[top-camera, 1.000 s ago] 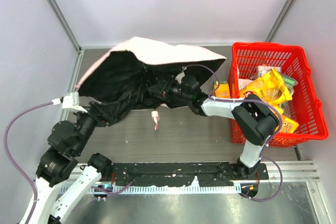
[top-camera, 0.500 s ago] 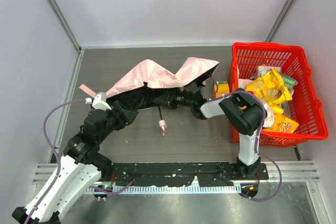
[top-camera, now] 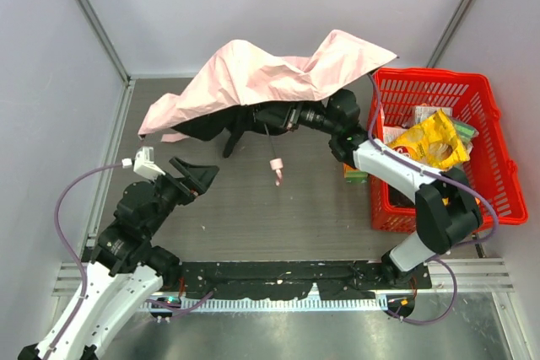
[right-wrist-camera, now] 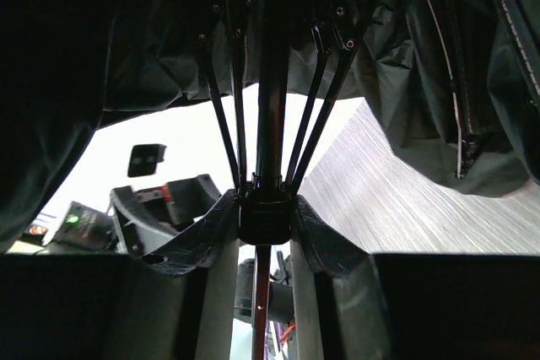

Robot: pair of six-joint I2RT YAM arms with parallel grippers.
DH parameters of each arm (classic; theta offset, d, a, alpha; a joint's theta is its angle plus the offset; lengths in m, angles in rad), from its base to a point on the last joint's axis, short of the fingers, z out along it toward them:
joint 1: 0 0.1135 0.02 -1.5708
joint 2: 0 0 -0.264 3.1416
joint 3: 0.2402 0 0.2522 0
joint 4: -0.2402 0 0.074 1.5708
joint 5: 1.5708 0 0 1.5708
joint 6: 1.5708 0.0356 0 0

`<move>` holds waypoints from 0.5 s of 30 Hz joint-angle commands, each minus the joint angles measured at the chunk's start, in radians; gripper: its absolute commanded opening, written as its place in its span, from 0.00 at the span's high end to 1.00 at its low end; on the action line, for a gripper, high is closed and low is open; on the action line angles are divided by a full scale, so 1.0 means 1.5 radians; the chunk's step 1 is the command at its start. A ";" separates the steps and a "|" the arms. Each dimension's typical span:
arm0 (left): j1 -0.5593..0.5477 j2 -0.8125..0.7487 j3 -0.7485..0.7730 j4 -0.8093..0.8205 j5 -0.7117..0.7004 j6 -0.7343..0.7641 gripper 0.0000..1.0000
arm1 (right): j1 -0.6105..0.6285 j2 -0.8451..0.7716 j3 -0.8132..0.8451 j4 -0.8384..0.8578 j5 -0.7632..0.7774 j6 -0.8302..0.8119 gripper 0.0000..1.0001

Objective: Put away the umbrella

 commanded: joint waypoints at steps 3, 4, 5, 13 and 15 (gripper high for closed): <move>-0.002 -0.026 -0.008 0.069 -0.039 -0.090 0.05 | -0.019 -0.079 0.067 0.052 -0.060 0.014 0.99; -0.002 -0.032 -0.011 0.082 -0.054 -0.101 0.04 | -0.018 -0.080 0.074 0.064 -0.070 0.030 1.00; -0.002 -0.039 -0.018 0.105 -0.067 -0.111 0.03 | -0.018 -0.082 0.079 0.067 -0.074 0.038 1.00; 0.000 0.072 -0.082 0.543 -0.094 -0.261 0.00 | -0.019 -0.098 0.061 0.112 -0.094 0.096 0.99; -0.001 0.114 -0.071 0.630 -0.070 -0.258 0.05 | -0.019 -0.104 0.052 0.114 -0.098 0.096 0.99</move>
